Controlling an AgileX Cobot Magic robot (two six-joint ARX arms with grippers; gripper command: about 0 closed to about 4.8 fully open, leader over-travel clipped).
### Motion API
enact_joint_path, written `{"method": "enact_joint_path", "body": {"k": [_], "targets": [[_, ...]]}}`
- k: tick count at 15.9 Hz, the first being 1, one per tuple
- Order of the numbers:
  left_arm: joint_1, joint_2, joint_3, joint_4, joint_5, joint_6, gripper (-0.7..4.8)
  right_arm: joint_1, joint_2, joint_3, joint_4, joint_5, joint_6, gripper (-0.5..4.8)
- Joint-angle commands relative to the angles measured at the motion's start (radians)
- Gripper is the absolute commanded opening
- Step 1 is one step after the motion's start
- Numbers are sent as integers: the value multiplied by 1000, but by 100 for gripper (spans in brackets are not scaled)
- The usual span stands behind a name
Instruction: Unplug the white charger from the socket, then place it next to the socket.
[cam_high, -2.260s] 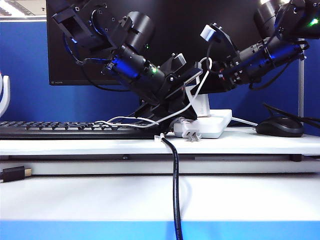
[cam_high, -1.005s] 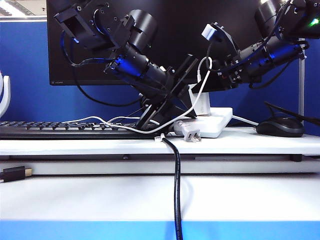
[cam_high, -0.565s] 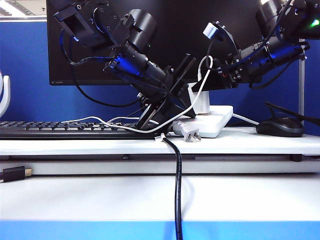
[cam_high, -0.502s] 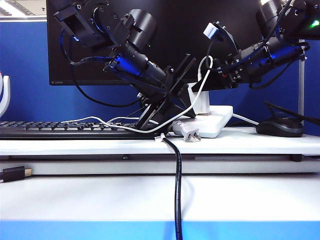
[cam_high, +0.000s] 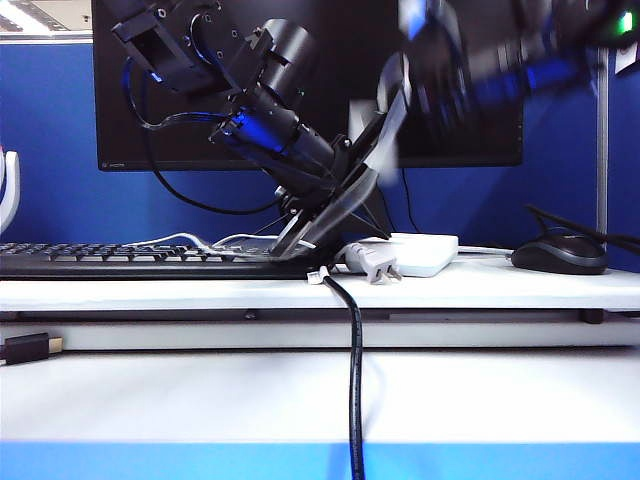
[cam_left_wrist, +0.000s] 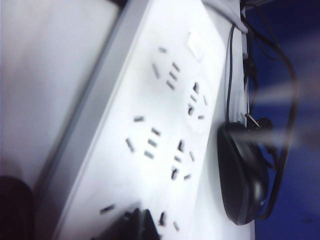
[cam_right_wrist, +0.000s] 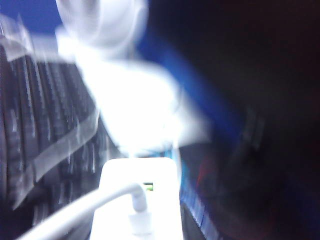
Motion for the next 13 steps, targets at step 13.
{"method": "enact_joint_path", "body": {"k": [13], "targets": [[0, -82, 68, 81, -124, 289, -5, -101, -105, -2, -143, 314, 444, -2]]}}
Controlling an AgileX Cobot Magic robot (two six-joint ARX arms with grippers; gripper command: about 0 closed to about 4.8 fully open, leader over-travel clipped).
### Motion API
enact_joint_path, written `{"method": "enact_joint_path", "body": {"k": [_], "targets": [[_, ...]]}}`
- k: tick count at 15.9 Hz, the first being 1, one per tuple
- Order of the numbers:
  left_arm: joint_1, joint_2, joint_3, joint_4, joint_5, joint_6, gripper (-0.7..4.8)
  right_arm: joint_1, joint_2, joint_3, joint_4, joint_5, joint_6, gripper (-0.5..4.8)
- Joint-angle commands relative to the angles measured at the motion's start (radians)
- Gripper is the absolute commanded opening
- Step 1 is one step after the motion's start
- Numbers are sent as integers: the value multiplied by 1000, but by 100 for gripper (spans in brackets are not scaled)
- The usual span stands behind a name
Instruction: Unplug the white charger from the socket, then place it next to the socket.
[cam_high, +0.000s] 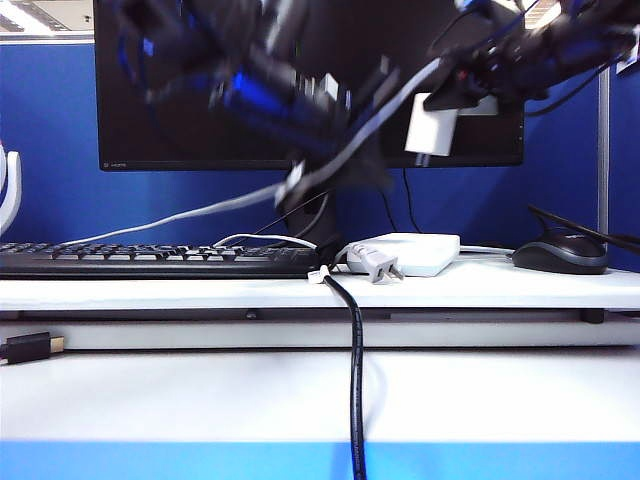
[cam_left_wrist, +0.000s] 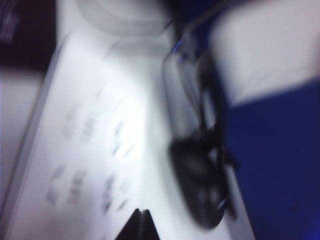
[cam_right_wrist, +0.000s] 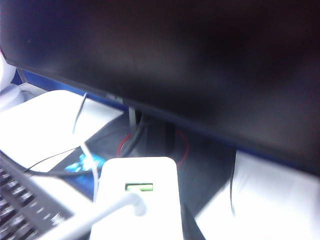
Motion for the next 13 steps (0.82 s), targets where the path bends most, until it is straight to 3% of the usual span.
{"method": "enact_joint_path", "body": {"k": [1, 3, 7, 13], "targets": [[0, -8, 50, -38, -129, 83, -5, -12, -52, 6, -163, 4, 39, -2], [3, -8, 66, -58, -147, 132, -5, -12, -73, 6, -307, 3, 58, -2], [6, -8, 68, -83, -147, 134, -5, -13, -77, 6, -501, 1, 330, -2], [6, -8, 68, -93, -146, 134, -5, -45, -77, 6, -693, 49, 331, -2]]}}
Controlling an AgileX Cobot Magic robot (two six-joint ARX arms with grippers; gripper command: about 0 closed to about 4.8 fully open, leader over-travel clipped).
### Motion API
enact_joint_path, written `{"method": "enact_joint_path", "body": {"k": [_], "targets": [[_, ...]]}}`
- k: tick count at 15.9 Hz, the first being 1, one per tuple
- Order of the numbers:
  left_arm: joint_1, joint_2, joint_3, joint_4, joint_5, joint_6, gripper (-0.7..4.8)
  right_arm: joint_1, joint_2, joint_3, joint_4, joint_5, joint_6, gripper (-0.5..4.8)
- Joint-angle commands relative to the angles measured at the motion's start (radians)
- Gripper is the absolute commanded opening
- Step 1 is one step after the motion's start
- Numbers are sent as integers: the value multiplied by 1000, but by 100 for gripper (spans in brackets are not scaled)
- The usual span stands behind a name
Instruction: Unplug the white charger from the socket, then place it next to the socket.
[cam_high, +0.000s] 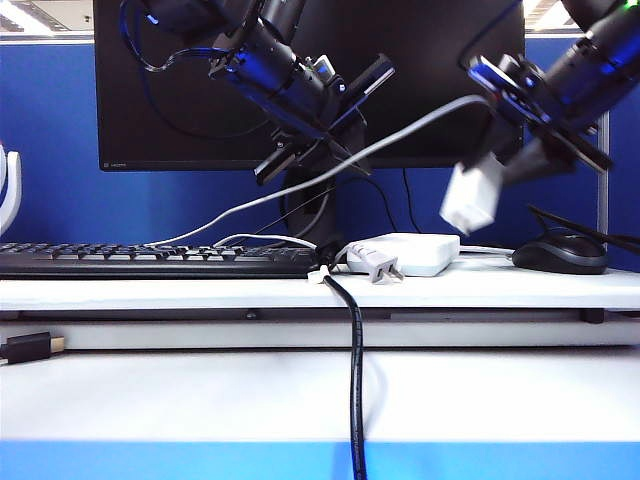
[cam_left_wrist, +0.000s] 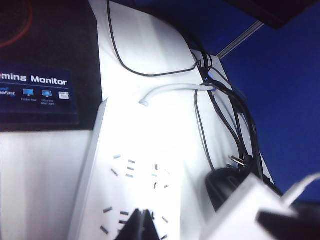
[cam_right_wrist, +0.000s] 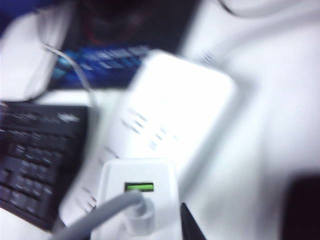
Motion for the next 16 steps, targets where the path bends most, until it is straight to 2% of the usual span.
{"method": "enact_joint_path", "body": {"k": [1, 5, 7, 9, 11, 13, 14, 16], "targets": [[-2, -4, 5, 4, -3, 8, -5, -10, -10, 5, -90, 40, 5, -2], [-4, -4, 5, 3, 0, 8, -5, -10, -9, 5, -84, 110, 52, -2], [-4, -4, 5, 3, 0, 7, -5, -10, -9, 5, -84, 101, 51, 4], [-5, -4, 5, 3, 0, -1, -5, -4, -9, 5, -84, 85, 48, 69], [-5, -4, 5, 2, 1, -4, -5, -4, -8, 5, -83, 81, 48, 112], [-5, -4, 5, -2, 18, -4, -5, -4, -8, 5, -83, 80, 48, 195], [-5, -4, 5, -3, 20, -4, -5, -4, -9, 5, -84, 79, 48, 219], [-5, -4, 5, -3, 23, -4, -5, -5, -9, 6, -85, 60, 48, 222]]}}
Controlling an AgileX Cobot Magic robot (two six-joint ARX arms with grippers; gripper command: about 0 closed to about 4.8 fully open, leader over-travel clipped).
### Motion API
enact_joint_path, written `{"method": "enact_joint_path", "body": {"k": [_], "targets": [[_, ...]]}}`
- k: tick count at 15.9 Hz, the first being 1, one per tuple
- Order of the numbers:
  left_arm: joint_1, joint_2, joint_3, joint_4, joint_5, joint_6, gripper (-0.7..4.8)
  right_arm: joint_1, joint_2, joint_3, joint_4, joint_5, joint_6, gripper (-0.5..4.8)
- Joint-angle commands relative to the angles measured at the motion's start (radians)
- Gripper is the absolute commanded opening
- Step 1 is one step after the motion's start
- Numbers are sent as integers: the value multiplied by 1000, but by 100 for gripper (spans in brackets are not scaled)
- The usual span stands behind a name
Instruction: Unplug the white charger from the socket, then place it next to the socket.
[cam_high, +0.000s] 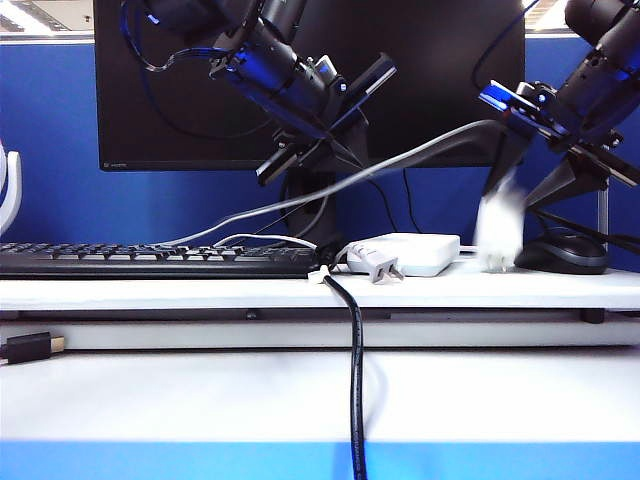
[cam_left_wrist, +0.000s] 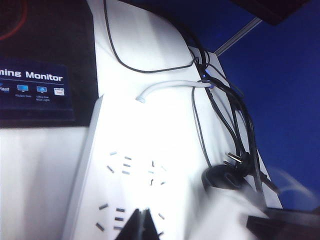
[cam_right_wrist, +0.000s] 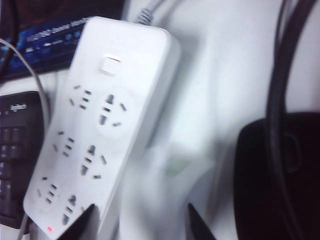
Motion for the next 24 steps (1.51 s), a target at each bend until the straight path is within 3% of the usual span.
{"method": "enact_joint_path", "body": {"k": [1, 6, 7, 8, 9, 12, 16, 20, 24], "targets": [[-2, -4, 5, 0, 10, 0, -5, 0, -9, 7, 16, -40, 3, 221], [-2, -4, 5, -1, 10, 1, -5, -1, -26, 7, 8, -64, -4, 214], [-2, -4, 5, -1, 8, 1, -5, -1, -35, 7, 16, -65, -27, 172], [-2, -3, 5, -2, -1, 1, -5, 0, -53, 7, 37, -66, -86, 46], [-2, -2, 5, -12, -23, 5, -5, 0, -70, 7, 60, -65, -142, -8], [-2, 8, 5, -27, -83, 24, -5, 0, -105, 7, 140, -65, -206, -8], [-2, 62, 5, -24, -94, 46, -5, 0, -139, 7, 288, -66, -206, -8], [-2, 118, 5, -23, -92, 46, -5, 0, -159, 7, 306, -69, -206, -8], [-6, 141, 5, -31, -10, 45, -5, 0, -164, 7, 304, -67, -206, -8]]}}
